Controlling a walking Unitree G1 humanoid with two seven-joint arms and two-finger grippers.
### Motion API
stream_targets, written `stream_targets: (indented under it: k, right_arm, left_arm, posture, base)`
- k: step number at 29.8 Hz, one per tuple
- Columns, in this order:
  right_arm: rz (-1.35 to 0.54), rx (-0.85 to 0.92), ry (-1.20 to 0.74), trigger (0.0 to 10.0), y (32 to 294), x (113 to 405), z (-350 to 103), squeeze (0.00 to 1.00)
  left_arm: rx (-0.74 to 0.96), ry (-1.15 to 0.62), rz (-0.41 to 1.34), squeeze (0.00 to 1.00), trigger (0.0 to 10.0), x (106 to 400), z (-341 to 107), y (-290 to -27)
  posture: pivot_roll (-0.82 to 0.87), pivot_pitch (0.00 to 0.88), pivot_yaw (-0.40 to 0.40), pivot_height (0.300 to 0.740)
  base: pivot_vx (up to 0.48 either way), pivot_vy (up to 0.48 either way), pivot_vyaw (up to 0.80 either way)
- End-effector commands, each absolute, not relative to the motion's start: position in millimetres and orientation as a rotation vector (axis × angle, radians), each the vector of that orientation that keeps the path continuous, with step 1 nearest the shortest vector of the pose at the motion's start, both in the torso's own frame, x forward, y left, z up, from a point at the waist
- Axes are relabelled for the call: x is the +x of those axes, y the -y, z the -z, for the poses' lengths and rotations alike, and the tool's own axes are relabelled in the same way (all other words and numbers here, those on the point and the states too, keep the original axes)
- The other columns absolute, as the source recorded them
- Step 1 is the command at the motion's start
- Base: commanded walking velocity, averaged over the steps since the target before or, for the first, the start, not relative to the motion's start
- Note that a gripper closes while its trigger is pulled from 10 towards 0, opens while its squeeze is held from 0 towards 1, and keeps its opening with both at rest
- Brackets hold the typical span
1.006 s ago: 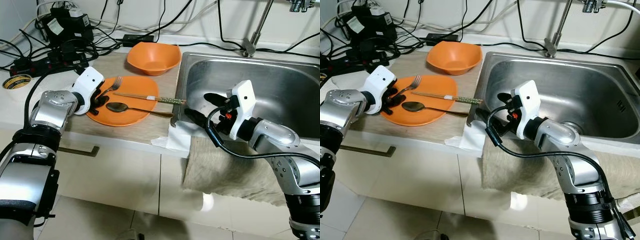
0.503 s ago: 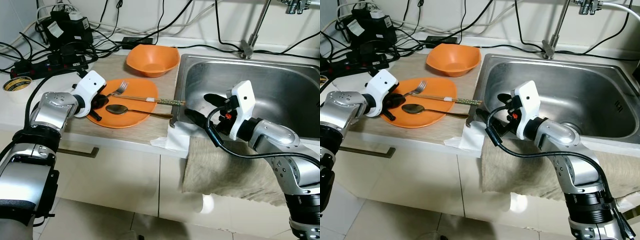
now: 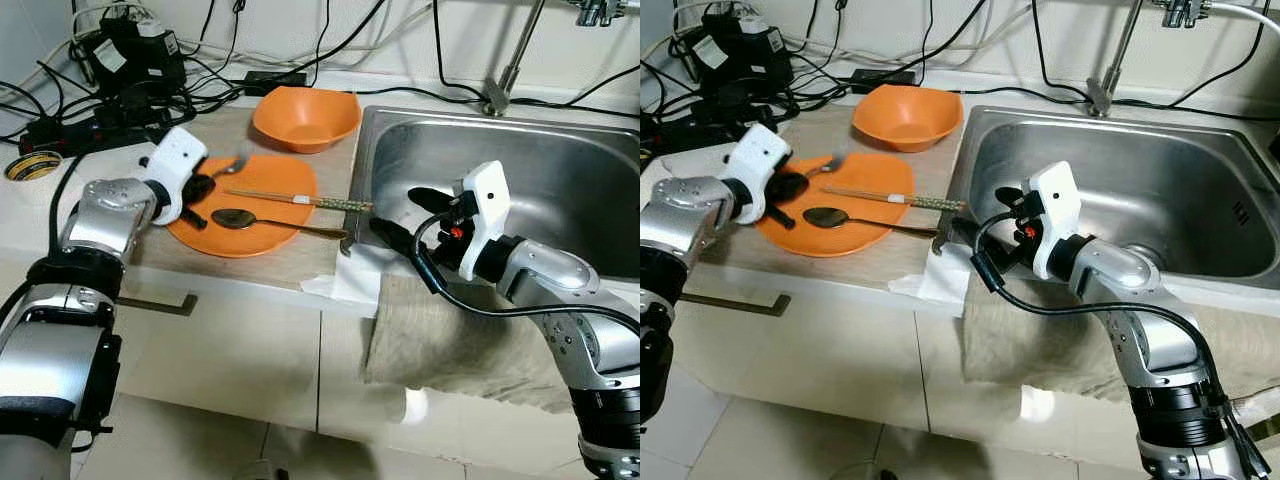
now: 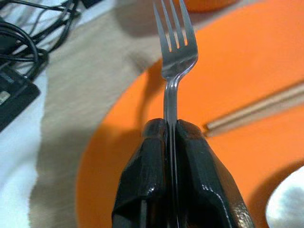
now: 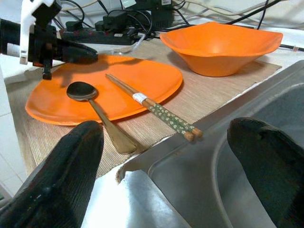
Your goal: Kitchen organization
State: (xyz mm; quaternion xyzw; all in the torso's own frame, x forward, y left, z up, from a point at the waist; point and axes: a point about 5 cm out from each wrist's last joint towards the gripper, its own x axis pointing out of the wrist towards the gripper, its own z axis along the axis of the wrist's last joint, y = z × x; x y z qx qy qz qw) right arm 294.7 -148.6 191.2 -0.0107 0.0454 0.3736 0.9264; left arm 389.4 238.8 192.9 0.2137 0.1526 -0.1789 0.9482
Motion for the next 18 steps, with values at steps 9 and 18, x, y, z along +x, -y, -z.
stream_targets:
  k: [9,18]
  right_arm:
    - [-0.631,0.079,-0.037,10.0,148.8,307.2,-198.3,0.0]
    - [-0.609,0.11,-0.04,10.0,142.5,310.3,-194.5,0.0]
  left_arm:
    - [0.328,-0.104,0.403,0.0,0.0,397.7,-224.0,-203.1]
    - [0.288,-0.081,0.479,0.0,0.0,392.2,-208.5,-174.3]
  posture:
    - [-0.02,0.0,0.027,0.732]
    - [-0.02,0.0,0.028,0.732]
  base:
    - [0.0,0.0,0.0]
    - [0.0,0.0,0.0]
